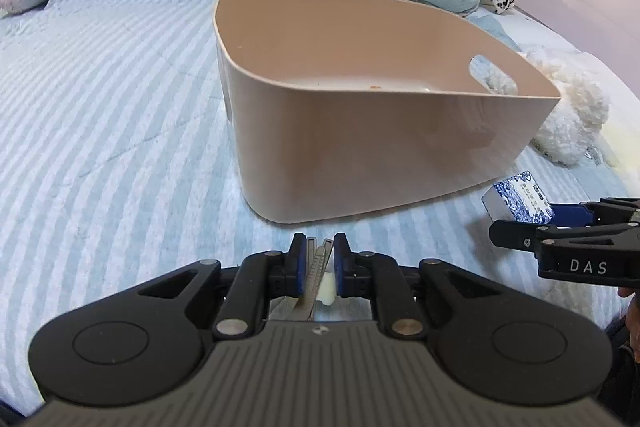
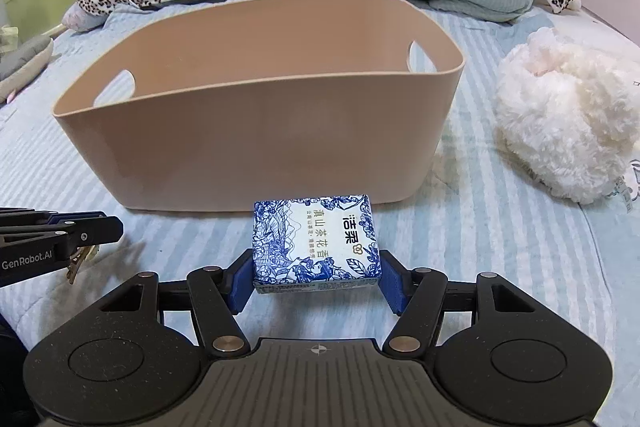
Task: Organize objects
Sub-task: 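Grasp the brown hair clips with the left tool while the right tool grasps the blue-and-white tea box, then lift both items over the basket and open both tools to release them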
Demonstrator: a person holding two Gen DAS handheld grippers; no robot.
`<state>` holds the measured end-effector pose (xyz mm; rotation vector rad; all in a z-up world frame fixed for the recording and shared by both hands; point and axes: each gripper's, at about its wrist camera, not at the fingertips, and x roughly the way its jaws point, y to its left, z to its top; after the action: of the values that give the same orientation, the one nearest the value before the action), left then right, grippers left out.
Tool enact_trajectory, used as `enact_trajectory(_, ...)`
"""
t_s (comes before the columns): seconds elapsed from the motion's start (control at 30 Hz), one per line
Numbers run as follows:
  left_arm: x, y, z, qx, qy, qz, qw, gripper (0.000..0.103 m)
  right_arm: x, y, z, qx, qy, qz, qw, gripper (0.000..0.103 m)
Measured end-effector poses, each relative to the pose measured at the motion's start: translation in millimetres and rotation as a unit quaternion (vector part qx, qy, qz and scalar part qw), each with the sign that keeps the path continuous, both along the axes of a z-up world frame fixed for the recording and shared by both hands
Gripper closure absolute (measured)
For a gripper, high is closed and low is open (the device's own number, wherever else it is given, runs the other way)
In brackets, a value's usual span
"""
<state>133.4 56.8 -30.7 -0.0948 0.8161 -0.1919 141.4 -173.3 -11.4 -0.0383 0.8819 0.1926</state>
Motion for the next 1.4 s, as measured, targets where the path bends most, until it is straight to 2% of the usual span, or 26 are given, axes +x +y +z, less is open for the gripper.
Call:
enact_trajectory(0.27, -13, 0, 28, 0.005, -0.030, -0.013, 0.9994, 0.088, -13, -2, 29, 0.013, -0.043, 0.002, 0.999, 0.043)
enact_trajectory(0.53, -24, -1, 72, 0.012, -0.086, -0.030, 0.9958, 0.088, -20, -8, 71, 0.038, -0.100, 0.001, 0.994, 0.043)
enact_trajectory(0.87, 4, -10, 106, 0.023, -0.132, -0.018, 0.9908, 0.088, 5, -8, 111, 0.047, -0.148, -0.003, 0.988, 0.043)
enact_trajectory(1.13, 58, -24, 104, 0.046, -0.122, -0.011, 0.9914, 0.088, 40, -5, 113, 0.053, -0.147, -0.010, 0.988, 0.043)
enact_trajectory(1.23, 80, -29, 94, 0.052, -0.101, 0.000, 0.9935, 0.088, 57, -4, 105, 0.060, -0.128, -0.012, 0.990, 0.043)
enact_trajectory(1.4, 110, -39, 72, 0.062, -0.050, 0.029, 0.9964, 0.088, 80, 4, 91, 0.035, -0.114, -0.018, 0.993, 0.043)
